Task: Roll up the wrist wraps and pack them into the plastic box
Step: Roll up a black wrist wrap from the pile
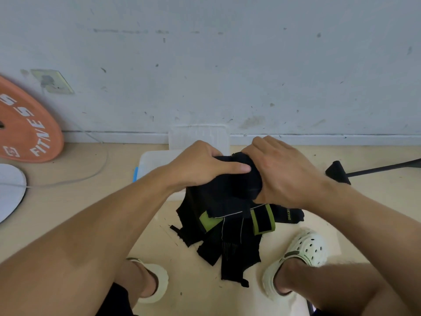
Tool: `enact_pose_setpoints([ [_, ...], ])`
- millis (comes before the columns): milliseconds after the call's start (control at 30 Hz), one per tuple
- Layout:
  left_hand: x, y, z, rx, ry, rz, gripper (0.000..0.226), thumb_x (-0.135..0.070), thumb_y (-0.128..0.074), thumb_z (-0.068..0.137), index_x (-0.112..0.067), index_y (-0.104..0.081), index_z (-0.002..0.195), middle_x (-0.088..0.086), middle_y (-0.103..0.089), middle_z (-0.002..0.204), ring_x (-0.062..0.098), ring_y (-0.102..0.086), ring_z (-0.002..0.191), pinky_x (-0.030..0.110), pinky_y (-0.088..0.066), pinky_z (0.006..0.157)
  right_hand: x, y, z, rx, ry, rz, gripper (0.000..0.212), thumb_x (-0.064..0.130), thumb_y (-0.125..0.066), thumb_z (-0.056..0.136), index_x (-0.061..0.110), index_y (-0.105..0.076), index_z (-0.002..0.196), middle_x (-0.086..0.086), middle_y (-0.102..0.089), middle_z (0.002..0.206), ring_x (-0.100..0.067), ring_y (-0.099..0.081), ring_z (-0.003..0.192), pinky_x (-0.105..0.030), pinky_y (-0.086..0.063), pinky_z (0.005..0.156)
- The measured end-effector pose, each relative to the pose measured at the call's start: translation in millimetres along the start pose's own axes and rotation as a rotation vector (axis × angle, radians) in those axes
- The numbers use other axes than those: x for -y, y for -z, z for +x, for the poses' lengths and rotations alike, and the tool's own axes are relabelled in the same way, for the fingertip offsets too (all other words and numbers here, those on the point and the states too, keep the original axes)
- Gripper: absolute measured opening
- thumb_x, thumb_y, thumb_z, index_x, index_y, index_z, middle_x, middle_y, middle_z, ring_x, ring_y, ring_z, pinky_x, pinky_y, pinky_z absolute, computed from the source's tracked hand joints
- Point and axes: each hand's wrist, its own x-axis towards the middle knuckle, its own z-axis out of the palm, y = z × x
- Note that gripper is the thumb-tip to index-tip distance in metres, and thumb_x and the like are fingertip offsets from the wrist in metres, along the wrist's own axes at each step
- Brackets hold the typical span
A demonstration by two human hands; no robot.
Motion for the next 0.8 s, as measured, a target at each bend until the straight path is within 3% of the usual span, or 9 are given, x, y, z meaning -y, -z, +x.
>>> enact_pose_setpoints([
  [100, -2, -15, -2, -0.02, -0.019, 0.122, 0.063, -0.066, -0.089, 0.061, -0.017, -0.049, 0.059, -0.009, -0.044, 0.048, 0.007, -0.044, 0.042, 0.022, -0.034, 0.047, 7, -10, 0, 0.048, -0.003, -0.106, 0.051, 0.046, -0.072, 0.067, 0.016, -0.064, 0.107, 0.001, -0.051, 0.092, -0.021, -0.049, 0.081, -0.028, -0.038, 0.077],
  [200, -1, -17, -3, -0.02, -0.03, 0.135, 0.059, -0.065, -0.09, 0.06, -0.017, -0.056, 0.066, -0.01, -0.051, 0.051, 0.005, -0.049, 0.045, 0.024, -0.037, 0.052, 7, -9, 2, 0.032, 0.005, -0.135, 0.049, 0.036, -0.074, 0.064, 0.014, -0.064, 0.107, -0.001, -0.051, 0.093, -0.023, -0.048, 0.082, -0.033, -0.045, 0.076],
  [400, -1, -22, -7, -0.031, -0.026, -0.002, 0.053, -0.057, -0.088, 0.066, -0.015, -0.067, 0.091, 0.001, -0.072, 0.08, 0.018, -0.071, 0.073, 0.034, -0.053, 0.068, 7, -8, 7, -0.001, -0.007, -0.156, 0.049, 0.025, -0.077, 0.062, 0.012, -0.061, 0.106, -0.003, -0.049, 0.097, -0.022, -0.047, 0.084, -0.029, -0.04, 0.06],
  [567, -1, -30, -10, -0.105, 0.024, -0.119, 0.042, -0.049, -0.083, 0.076, -0.015, -0.067, 0.094, 0.003, -0.074, 0.088, 0.025, -0.074, 0.086, 0.043, -0.06, 0.082, 16, -12, 9, -0.019, -0.024, -0.17, 0.06, 0.016, -0.081, 0.06, 0.011, -0.059, 0.116, -0.005, -0.05, 0.105, -0.022, -0.05, 0.089, -0.03, -0.043, 0.046],
  [700, -3, -27, -12, -0.11, 0.042, -0.164, 0.037, -0.047, -0.082, 0.078, -0.019, -0.067, 0.095, 0.001, -0.075, 0.088, 0.021, -0.074, 0.083, 0.038, -0.059, 0.077, 16, -12, 10, -0.025, 0.019, -0.068, 0.086, 0.007, -0.078, 0.065, 0.01, -0.047, 0.145, -0.009, -0.052, 0.129, -0.03, -0.053, 0.114, -0.034, -0.057, 0.065],
  [800, -5, -17, -12, -0.085, 0.072, -0.249, 0.046, -0.052, -0.085, 0.074, -0.022, -0.066, 0.103, -0.003, -0.078, 0.09, 0.014, -0.077, 0.079, 0.032, -0.061, 0.073, 8, -7, 9, -0.002, 0.03, 0.105, 0.109, 0.007, -0.079, 0.074, 0.02, -0.018, 0.164, -0.005, -0.028, 0.16, -0.026, -0.038, 0.141, -0.03, -0.055, 0.086],
])
